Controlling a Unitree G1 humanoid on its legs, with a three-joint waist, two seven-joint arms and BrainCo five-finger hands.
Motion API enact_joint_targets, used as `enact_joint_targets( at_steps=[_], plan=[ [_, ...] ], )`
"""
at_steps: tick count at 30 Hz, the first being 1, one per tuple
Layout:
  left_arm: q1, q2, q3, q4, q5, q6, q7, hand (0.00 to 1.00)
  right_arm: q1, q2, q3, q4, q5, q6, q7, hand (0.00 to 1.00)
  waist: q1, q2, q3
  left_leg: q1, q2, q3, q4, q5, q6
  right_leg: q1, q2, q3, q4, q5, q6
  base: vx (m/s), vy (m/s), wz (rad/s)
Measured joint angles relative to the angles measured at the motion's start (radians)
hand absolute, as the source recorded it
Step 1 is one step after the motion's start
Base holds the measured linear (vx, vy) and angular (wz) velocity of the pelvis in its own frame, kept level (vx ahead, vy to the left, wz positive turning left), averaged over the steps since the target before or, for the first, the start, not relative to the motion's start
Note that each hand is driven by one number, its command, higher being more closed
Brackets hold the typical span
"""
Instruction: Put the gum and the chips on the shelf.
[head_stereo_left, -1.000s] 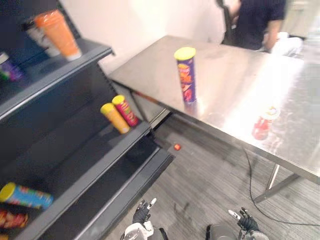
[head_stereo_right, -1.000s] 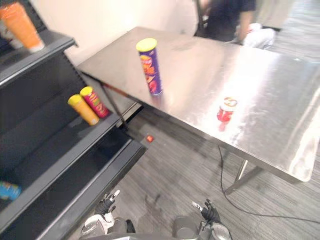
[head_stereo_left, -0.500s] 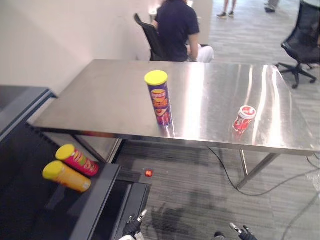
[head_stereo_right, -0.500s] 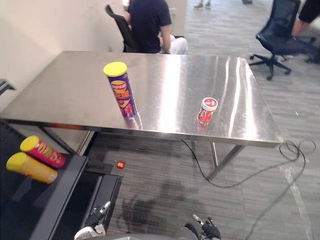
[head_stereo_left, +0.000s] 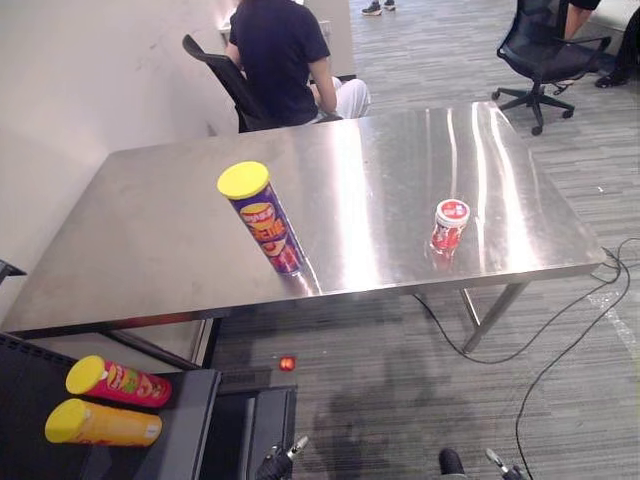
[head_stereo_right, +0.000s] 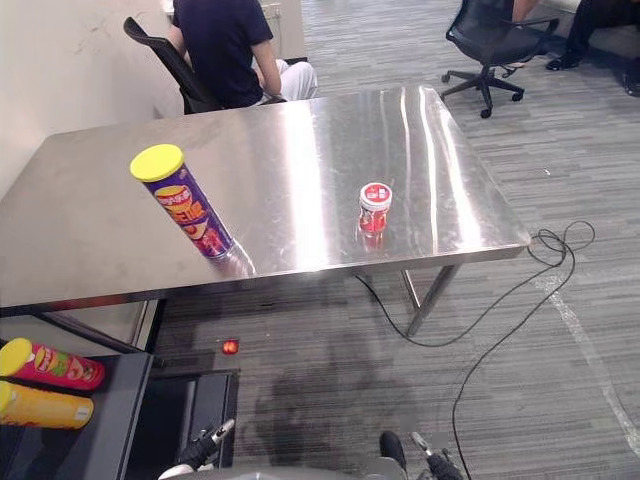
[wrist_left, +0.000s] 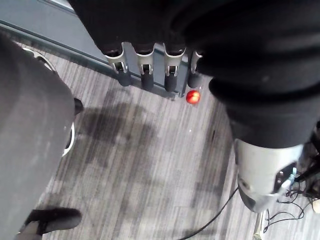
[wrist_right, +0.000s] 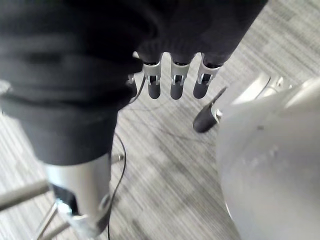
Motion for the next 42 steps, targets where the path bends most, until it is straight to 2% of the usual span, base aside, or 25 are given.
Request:
enact_joint_targets(
  at_steps=[6,9,12,14,15,16,19,23,30,32,36,42],
  plan=[
    [0.02,0.004,0.023,-0.036,-0.001,0.001,-0.001,0.0,-0.02,-0.07,-0.163,-0.034,0.075,-0.001,-0.028,0.0,0.0,-0.02,0.021,-0.003,0.016,-0.002,-0.035,0.015,-0.025,-0.011,0.02,-0.04,-0.029,0.009,-0.006,-0.15,-0.112,-0.06],
    [0.023,0.006,0.024,-0.041,0.0,0.001,0.0,0.0,-0.035,-0.122,-0.188,-0.147,0.107,-0.005,-0.055,0.0,-0.002,-0.013,0.02,-0.014,0.016,0.0,-0.069,0.034,-0.037,-0.037,0.024,-0.056,-0.038,0.007,-0.02,-0.14,-0.103,-0.02],
    [0.025,0.004,0.051,-0.058,0.0,0.001,0.001,0.0,-0.034,-0.141,-0.201,-0.364,0.112,-0.01,-0.108,0.0,-0.004,-0.015,0.021,-0.041,0.022,0.0,-0.093,0.056,-0.043,-0.065,0.029,-0.087,-0.045,0.019,-0.034,-0.02,-0.089,0.03],
    [0.043,-0.003,0.106,-0.089,-0.001,0.0,0.002,0.0,-0.03,-0.137,-0.225,-0.581,0.092,-0.032,-0.172,0.0,-0.003,-0.014,0.02,-0.037,0.032,0.001,-0.11,0.067,-0.045,-0.068,0.039,-0.094,-0.043,0.027,-0.027,0.05,-0.07,0.01],
    [0.046,-0.005,0.119,-0.094,-0.002,0.0,0.002,0.0,-0.025,-0.138,-0.226,-0.633,0.09,-0.038,-0.184,0.0,-0.003,-0.014,0.02,-0.038,0.035,0.001,-0.113,0.071,-0.047,-0.069,0.04,-0.096,-0.042,0.03,-0.024,0.09,-0.052,0.02],
    [0.048,-0.014,0.154,-0.11,-0.002,-0.001,0.002,0.0,-0.023,-0.14,-0.227,-0.734,0.047,-0.047,-0.212,0.0,-0.003,-0.015,0.02,-0.039,0.039,0.0,-0.123,0.075,-0.05,-0.072,0.045,-0.099,-0.042,0.031,-0.024,0.08,-0.033,0.05],
    [0.046,-0.043,0.191,-0.13,-0.003,-0.006,0.002,0.0,-0.043,-0.141,-0.228,-0.888,-0.039,-0.072,-0.26,0.0,-0.004,-0.012,0.015,-0.038,0.046,0.0,-0.136,0.076,-0.052,-0.073,0.056,-0.112,-0.043,0.031,-0.024,0.09,-0.04,0.04],
    [0.048,-0.068,0.203,-0.165,-0.003,-0.007,0.002,0.0,-0.057,-0.11,-0.229,-1.011,-0.126,-0.074,-0.307,0.0,-0.004,-0.023,0.02,-0.038,0.047,0.0,-0.137,0.076,-0.052,-0.073,0.055,-0.112,-0.043,0.031,-0.024,0.07,-0.029,0.02],
    [0.048,-0.08,0.208,-0.193,-0.002,-0.007,0.009,0.0,-0.055,-0.062,-0.229,-1.187,-0.225,-0.077,-0.331,0.0,-0.004,-0.027,0.023,-0.039,0.042,-0.002,-0.137,0.076,-0.052,-0.071,0.048,-0.118,-0.043,0.031,-0.024,0.01,-0.042,0.02],
    [0.048,-0.084,0.206,-0.197,0.0,-0.007,0.017,0.0,-0.053,-0.048,-0.226,-1.257,-0.266,-0.081,-0.362,0.0,-0.003,-0.028,0.024,-0.04,0.043,-0.004,-0.136,0.076,-0.052,-0.071,0.048,-0.124,-0.043,0.031,-0.024,-0.03,-0.079,0.02],
    [0.048,-0.082,0.197,-0.201,0.0,-0.007,0.025,0.0,-0.044,-0.036,-0.219,-1.337,-0.299,-0.088,-0.358,0.0,-0.002,-0.031,0.03,-0.044,0.044,-0.012,-0.136,0.076,-0.052,-0.07,0.048,-0.133,-0.043,0.031,-0.024,-0.05,-0.075,0.07],
    [0.042,-0.058,0.154,-0.205,0.006,-0.007,0.018,0.0,-0.036,-0.058,-0.127,-1.385,-0.249,-0.105,-0.215,0.0,-0.003,-0.042,0.062,-0.08,0.042,-0.057,-0.124,0.076,-0.052,-0.081,0.046,-0.158,-0.044,0.03,-0.023,-0.09,-0.072,0.13]
  ],
)
